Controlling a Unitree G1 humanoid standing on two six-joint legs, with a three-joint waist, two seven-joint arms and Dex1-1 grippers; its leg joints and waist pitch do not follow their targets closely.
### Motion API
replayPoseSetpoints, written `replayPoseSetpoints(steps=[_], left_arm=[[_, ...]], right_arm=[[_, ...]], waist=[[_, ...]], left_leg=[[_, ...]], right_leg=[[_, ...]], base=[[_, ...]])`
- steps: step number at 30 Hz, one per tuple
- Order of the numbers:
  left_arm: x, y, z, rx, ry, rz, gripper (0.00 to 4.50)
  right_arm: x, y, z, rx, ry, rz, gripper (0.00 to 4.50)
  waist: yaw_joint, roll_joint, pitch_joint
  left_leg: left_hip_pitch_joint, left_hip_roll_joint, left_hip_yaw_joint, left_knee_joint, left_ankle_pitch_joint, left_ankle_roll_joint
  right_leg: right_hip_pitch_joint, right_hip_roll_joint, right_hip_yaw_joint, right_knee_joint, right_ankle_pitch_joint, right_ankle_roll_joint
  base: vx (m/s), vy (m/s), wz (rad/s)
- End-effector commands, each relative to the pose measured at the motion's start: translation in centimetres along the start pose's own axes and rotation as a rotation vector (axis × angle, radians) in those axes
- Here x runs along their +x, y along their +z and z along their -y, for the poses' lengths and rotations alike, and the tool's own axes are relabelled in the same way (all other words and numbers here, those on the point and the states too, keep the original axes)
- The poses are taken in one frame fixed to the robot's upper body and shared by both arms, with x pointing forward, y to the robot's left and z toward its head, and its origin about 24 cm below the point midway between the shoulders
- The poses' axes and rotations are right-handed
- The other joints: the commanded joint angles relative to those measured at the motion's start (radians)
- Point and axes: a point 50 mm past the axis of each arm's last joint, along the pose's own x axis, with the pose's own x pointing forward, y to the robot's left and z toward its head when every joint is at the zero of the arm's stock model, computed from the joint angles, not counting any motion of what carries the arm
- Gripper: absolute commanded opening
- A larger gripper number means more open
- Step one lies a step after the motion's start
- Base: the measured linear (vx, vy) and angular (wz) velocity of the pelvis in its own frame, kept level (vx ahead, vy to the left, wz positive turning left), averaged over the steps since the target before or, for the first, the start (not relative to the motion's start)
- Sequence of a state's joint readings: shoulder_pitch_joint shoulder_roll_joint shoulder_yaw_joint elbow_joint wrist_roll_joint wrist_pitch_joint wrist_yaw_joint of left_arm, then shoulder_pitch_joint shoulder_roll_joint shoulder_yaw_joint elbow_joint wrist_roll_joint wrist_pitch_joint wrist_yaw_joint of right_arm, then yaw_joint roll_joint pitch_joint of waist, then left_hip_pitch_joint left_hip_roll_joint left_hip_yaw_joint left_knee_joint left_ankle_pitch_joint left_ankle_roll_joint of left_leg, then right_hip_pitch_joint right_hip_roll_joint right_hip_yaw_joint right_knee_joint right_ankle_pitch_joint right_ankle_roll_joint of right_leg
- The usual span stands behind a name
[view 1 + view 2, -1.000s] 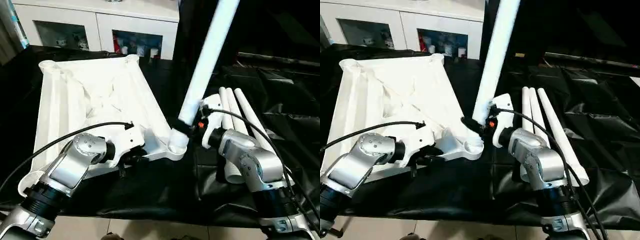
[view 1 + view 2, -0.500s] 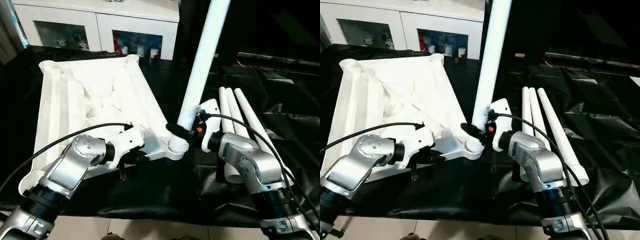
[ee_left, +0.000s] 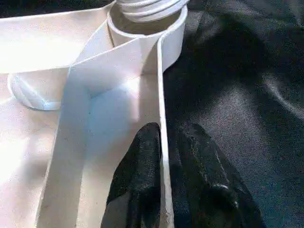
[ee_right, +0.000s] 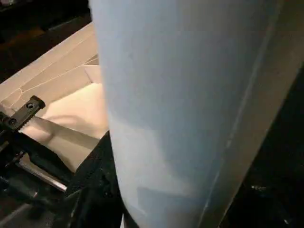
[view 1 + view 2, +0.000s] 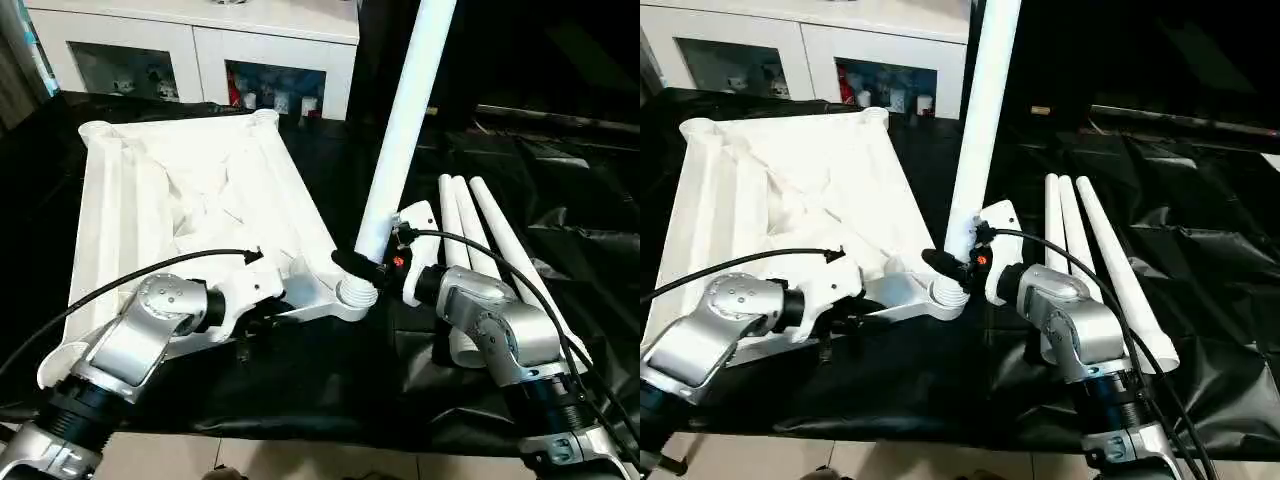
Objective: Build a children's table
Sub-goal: Insert table leg to table base
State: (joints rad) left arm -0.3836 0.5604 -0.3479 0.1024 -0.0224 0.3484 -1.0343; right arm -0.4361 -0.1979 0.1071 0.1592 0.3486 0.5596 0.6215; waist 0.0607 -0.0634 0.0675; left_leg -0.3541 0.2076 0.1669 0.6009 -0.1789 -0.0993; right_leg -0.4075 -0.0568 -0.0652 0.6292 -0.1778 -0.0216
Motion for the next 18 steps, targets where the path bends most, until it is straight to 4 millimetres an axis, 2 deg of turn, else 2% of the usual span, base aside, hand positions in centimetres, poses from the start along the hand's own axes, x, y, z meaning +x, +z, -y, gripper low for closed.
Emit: replayPoseSetpoints(steps=[1,5,6,11,13,15,18], left_arm=[[0.0,0.0,0.0,-0.014,-0.001,0.009,0.84],[0.1,0.0,0.0,-0.010,-0.007,0.008,0.84],[0.2,0.0,0.0,-0.015,-0.009,0.012,0.67],[0.3,0.0,0.1,-0.025,-0.009,0.019,0.47],[0.3,0.0,0.0,-0.034,-0.013,0.029,0.24],[0.3,-0.1,0.0,-0.042,-0.005,0.031,0.05],[0.4,0.0,0.0,-0.053,-0.011,0.044,0.00]], right_arm=[[0.0,0.7,0.2,-0.017,-0.001,0.023,1.91],[0.3,0.7,0.2,-0.022,0.000,0.021,1.91],[0.4,0.7,0.2,-0.021,0.000,0.020,1.91],[0.6,0.7,0.1,-0.020,0.005,0.018,1.91],[0.9,0.7,0.2,-0.023,0.007,0.013,1.91],[1.0,0.7,0.2,-0.023,0.008,0.012,1.91],[1.2,0.8,0.2,-0.025,0.013,0.011,1.91]], waist=[[0.001,0.015,-0.069],[0.001,0.017,-0.069],[0.001,0.017,-0.069],[0.001,0.017,-0.069],[-0.002,0.012,-0.070],[-0.002,0.014,-0.069],[-0.001,0.014,-0.068]], left_leg=[[0.004,0.017,-0.003,-0.075,-0.236,-0.025],[0.004,0.018,-0.004,-0.075,-0.233,-0.027],[0.005,0.018,-0.003,-0.075,-0.232,-0.027],[0.004,0.018,-0.003,-0.075,-0.232,-0.026],[0.005,0.017,-0.002,-0.074,-0.230,-0.026],[0.004,0.017,-0.002,-0.074,-0.230,-0.026],[0.005,0.018,-0.002,-0.074,-0.229,-0.024]], right_leg=[[0.047,-0.071,0.051,-0.089,-0.351,-0.125],[0.047,-0.070,0.051,-0.088,-0.333,-0.129],[0.047,-0.070,0.051,-0.087,-0.329,-0.132],[0.048,-0.070,0.052,-0.086,-0.318,-0.137],[0.048,-0.070,0.052,-0.086,-0.322,-0.139],[0.048,-0.070,0.052,-0.087,-0.327,-0.139],[0.047,-0.070,0.052,-0.087,-0.334,-0.133]], base=[[0.000,0.000,0.00],[0.000,0.000,0.00],[0.000,0.000,0.00],[0.000,0.000,0.00],[0.000,0.000,0.00],[0.000,0.000,0.00],[0.000,0.000,0.00]])
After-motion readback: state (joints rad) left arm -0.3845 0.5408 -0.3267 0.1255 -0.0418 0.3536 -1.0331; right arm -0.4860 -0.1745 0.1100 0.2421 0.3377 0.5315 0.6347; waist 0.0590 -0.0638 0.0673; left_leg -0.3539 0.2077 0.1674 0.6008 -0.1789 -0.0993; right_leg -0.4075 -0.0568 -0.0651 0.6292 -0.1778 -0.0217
